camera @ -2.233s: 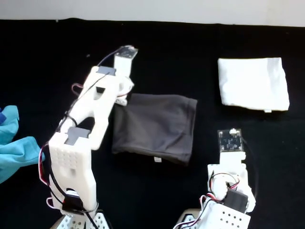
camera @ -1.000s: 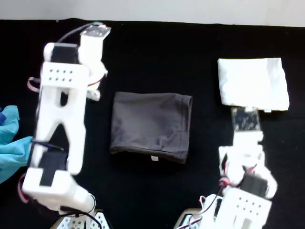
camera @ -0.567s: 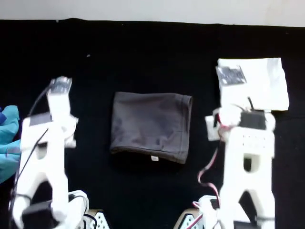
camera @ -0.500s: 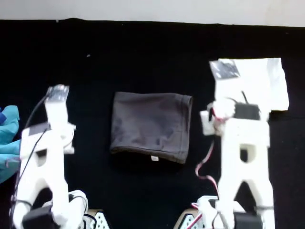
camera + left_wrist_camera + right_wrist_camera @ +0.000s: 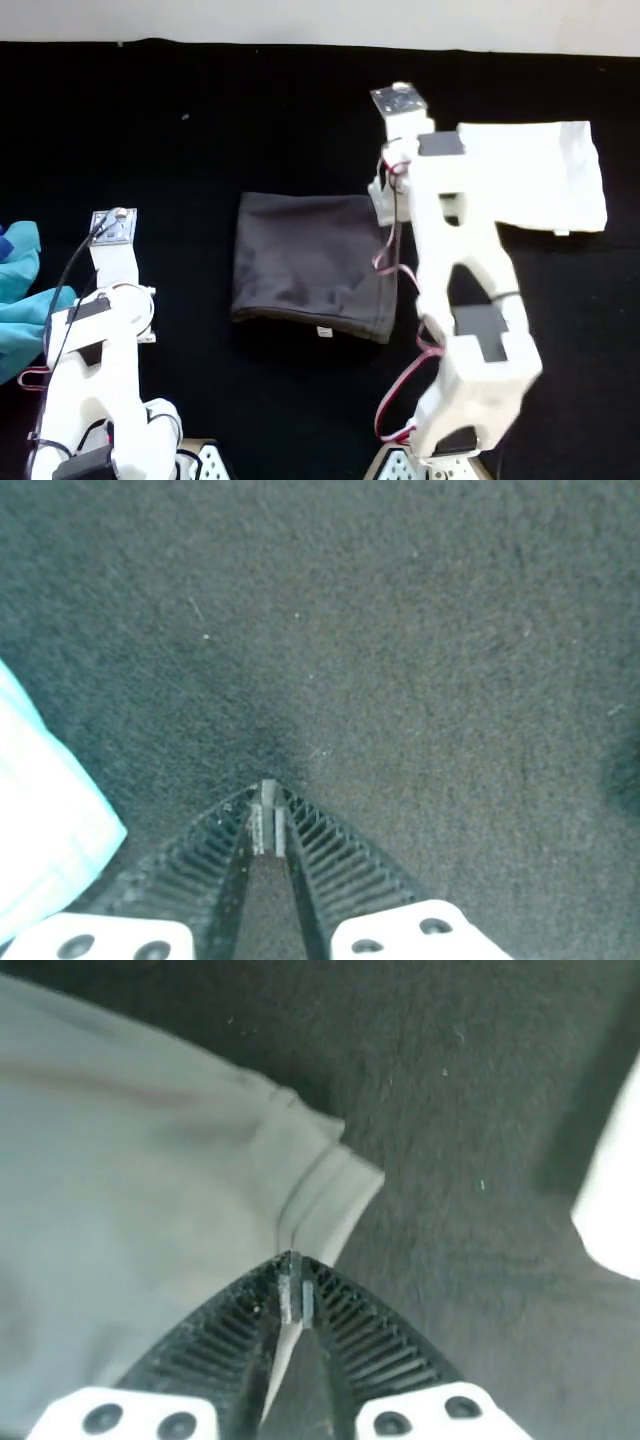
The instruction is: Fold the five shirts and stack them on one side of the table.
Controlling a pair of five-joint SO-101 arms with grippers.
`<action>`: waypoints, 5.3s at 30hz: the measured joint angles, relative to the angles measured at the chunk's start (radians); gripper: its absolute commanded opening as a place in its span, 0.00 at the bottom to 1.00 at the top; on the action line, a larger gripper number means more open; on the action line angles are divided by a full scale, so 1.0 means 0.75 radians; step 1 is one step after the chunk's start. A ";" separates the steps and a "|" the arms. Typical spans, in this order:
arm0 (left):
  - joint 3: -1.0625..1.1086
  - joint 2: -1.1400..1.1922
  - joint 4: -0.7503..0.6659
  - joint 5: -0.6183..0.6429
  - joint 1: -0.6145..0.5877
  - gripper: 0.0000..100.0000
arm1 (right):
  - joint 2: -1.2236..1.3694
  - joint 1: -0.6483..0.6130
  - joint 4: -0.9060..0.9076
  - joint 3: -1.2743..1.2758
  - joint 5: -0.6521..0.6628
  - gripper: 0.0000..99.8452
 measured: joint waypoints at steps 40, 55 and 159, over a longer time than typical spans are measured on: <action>0.000 0.000 -0.006 0.000 0.000 0.01 | 0.233 -0.188 0.565 -0.409 -0.571 0.30; 0.000 0.000 -0.006 0.000 0.000 0.01 | 0.544 -0.233 0.360 -0.399 -0.593 0.30; 0.000 0.000 -0.014 0.029 0.000 0.01 | 0.759 0.867 -0.329 -1.166 0.696 0.21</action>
